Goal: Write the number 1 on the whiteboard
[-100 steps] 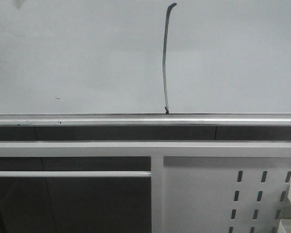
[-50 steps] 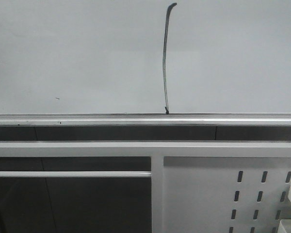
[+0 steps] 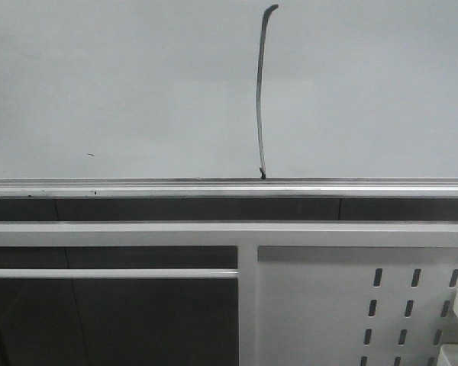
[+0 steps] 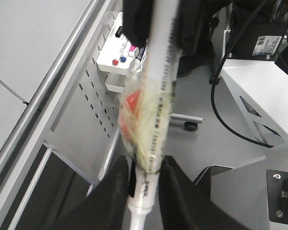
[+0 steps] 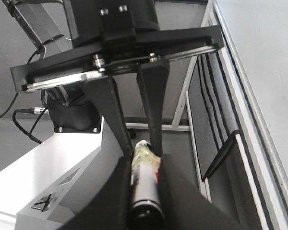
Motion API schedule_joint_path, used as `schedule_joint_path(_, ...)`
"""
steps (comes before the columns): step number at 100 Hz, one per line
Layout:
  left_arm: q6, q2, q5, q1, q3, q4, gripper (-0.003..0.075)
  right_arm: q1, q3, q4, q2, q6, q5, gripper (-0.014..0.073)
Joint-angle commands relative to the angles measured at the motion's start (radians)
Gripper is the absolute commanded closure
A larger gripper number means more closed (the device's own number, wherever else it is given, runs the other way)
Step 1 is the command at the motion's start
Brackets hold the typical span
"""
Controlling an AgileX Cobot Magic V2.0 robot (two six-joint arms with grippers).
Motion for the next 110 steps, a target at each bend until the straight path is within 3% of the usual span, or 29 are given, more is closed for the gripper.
schedule_joint_path(1,-0.002,0.003,-0.078,0.002,-0.036,-0.046,0.0530,0.010,-0.035,0.073,-0.013,-0.005,-0.027,0.0662)
schedule_joint_path(9,-0.002,0.003,-0.078,0.002,-0.036,-0.046,0.0504,0.010,-0.035,0.073,-0.013,-0.005,-0.025,0.0662)
schedule_joint_path(28,-0.002,0.003,-0.080,0.002,-0.036,-0.046,0.0525,0.010,-0.035,0.073,-0.013,-0.005,-0.022,0.0662)
schedule_joint_path(42,-0.002,0.003,-0.082,0.002,-0.036,-0.049,0.0594,0.010,-0.035,0.073,-0.013,-0.005,-0.016,0.0662)
schedule_joint_path(59,-0.002,0.003,-0.082,0.002,-0.036,-0.049,0.0740,0.010,-0.035,0.073,-0.013,-0.005,-0.012,0.0662)
schedule_joint_path(85,-0.002,0.003,-0.105,0.002,-0.036,-0.059,0.0740,0.010,-0.035,0.075,-0.013,-0.005,-0.010,0.0651)
schedule_joint_path(94,-0.002,0.003,-0.125,0.002,-0.036,-0.085,0.0740,0.010,-0.035,0.075,-0.013,-0.005,-0.010,0.0515)
schedule_joint_path(106,-0.002,0.003,-0.147,0.002,-0.036,-0.103,0.0740,0.008,-0.035,0.069,-0.026,-0.005,-0.014,0.0162)
schedule_joint_path(110,-0.002,0.003,-0.159,0.002,-0.034,-0.116,0.0740,0.006,-0.035,0.058,-0.036,-0.005,-0.014,0.0081)
